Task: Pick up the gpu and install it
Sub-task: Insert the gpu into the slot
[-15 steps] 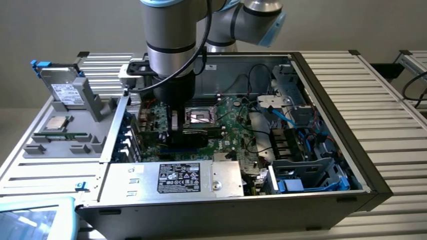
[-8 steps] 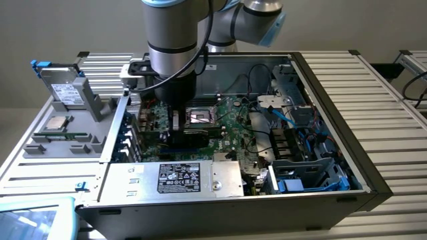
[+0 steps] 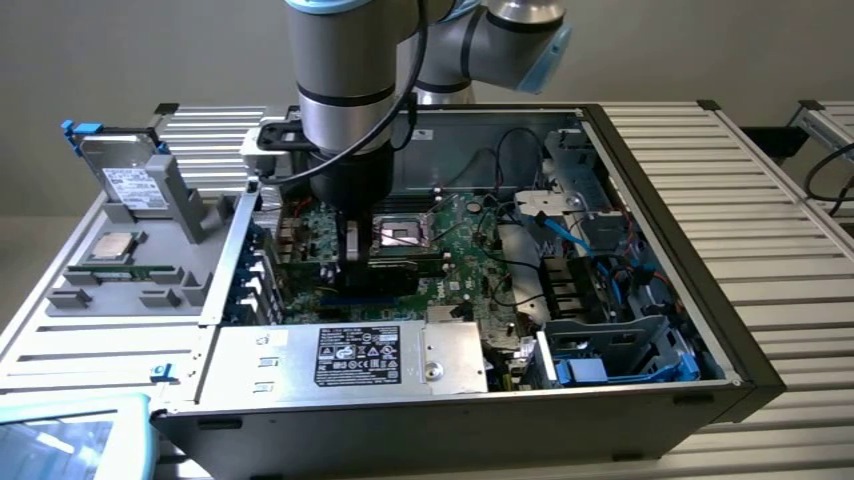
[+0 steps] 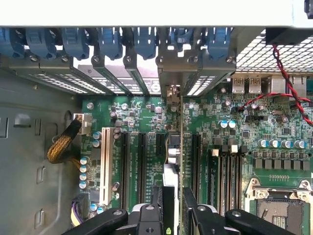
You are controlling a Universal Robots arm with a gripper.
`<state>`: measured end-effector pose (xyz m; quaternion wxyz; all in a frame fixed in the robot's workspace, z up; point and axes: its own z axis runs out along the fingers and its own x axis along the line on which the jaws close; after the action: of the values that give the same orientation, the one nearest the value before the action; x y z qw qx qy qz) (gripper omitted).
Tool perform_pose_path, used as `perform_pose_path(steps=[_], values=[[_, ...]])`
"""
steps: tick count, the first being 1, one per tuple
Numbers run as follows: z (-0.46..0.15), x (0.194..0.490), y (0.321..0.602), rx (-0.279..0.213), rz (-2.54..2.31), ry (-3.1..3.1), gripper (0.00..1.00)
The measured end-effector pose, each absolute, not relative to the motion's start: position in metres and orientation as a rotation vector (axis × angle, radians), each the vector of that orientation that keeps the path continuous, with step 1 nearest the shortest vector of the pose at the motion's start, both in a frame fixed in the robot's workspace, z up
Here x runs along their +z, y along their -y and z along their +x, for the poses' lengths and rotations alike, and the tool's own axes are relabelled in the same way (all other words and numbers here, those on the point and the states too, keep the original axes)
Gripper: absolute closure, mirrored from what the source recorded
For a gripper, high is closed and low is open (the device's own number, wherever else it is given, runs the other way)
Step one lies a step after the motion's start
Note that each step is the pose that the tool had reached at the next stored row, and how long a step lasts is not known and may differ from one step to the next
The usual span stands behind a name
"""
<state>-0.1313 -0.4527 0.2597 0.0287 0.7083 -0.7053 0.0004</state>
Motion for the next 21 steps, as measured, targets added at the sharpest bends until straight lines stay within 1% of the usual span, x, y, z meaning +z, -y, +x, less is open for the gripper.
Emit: perform_pose_path(steps=[21], values=[[-0.1286, 0.2652, 0.4526, -0.001, 2.169, 2.192, 0.72]])
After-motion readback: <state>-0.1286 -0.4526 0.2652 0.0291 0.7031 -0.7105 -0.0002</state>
